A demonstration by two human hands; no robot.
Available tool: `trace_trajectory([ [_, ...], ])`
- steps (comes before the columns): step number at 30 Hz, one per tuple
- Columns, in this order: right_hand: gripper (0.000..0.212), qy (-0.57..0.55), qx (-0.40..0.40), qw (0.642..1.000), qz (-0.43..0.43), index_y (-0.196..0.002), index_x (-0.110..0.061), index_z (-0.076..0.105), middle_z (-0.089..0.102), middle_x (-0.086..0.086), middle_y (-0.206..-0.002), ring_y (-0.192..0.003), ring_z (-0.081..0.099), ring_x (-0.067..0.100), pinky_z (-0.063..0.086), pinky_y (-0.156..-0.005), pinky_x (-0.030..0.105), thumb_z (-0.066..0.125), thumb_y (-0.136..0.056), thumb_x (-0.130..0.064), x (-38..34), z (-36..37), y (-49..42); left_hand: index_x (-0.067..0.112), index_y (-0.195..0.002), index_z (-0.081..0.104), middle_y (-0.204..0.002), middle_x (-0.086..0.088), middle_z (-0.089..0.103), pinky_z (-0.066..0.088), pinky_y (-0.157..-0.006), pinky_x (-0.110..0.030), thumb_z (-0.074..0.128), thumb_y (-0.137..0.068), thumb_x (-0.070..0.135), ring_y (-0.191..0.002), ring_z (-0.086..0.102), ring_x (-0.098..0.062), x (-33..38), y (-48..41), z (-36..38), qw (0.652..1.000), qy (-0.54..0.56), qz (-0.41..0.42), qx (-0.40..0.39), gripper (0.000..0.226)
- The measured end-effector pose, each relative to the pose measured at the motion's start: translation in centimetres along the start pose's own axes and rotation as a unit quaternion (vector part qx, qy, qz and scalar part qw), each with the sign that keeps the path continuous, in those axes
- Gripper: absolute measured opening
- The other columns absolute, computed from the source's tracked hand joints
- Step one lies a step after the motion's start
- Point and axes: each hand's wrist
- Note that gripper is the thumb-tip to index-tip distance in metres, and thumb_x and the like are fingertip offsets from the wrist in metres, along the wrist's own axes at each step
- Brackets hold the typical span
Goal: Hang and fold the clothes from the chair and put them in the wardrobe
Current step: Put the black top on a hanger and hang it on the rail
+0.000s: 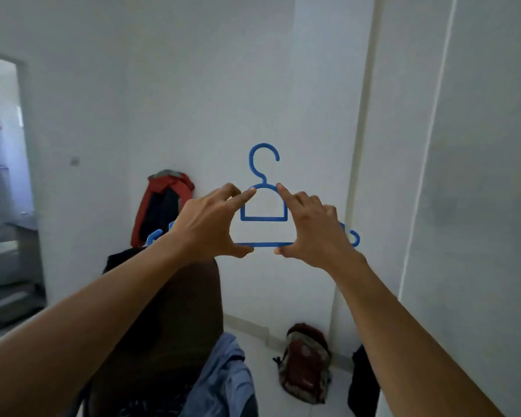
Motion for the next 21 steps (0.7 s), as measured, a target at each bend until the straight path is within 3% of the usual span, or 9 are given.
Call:
trace_trajectory([
  [2,0.118,-0.019,0.0,1.0,-0.019,-0.158,-0.028,0.005,0.046,0.0,-0.138,-0.119,0.049,0.02,0.04,-0.099,0.041,0.081,-0.072,-0.055,-3.0,3.8,-3.1,0.024,-0.153,0.033,-0.128,0.001,0.053,0.055,-0.069,-0.032,0.078,-0.064,0.068,-0.1,0.057,-0.018,-4.7,1.1,1.5,1.0,-0.004,-0.015,-0.007,0.109],
  [9,0.115,-0.061,-0.005,0.996,-0.067,-0.158,-0.028,0.007,0.047,0.002,-0.136,-0.119,0.05,0.023,0.042,-0.098,0.044,0.08,-0.072,-0.055,-12.1,15.1,-11.6,0.02,-0.153,0.033,-0.128,-0.001,0.053,0.046,-0.068,-0.025,0.076,-0.065,0.069,-0.099,0.059,-0.018,-18.4,4.4,7.3,0.997,-0.021,-0.057,-0.037,0.109],
  [13,0.116,-0.082,-0.032,0.993,-0.084,-0.159,-0.028,0.005,0.047,0.003,-0.135,-0.119,0.048,0.023,0.04,-0.099,0.045,0.079,-0.074,-0.054,-15.1,20.4,-14.5,0.02,-0.152,0.034,-0.127,0.001,0.055,0.044,-0.067,-0.023,0.08,-0.064,0.065,-0.096,0.059,-0.016,-23.4,5.9,10.8,0.995,-0.011,-0.079,-0.055,0.109],
  [21,0.116,-0.113,-0.098,0.983,-0.107,-0.158,-0.031,0.002,0.044,0.0,-0.136,-0.121,0.045,0.023,0.037,-0.104,0.047,0.079,-0.074,-0.049,-18.7,30.4,-18.0,0.023,-0.153,0.027,-0.138,0.003,0.05,0.056,-0.086,-0.033,0.078,-0.067,0.066,-0.114,0.056,-0.017,-29.4,9.0,19.1,0.987,0.014,-0.14,-0.081,0.108],
])
Point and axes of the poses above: each hand's wrist, its own y-axis away from the middle knuckle, its own z-axis out of the palm, x = y × z
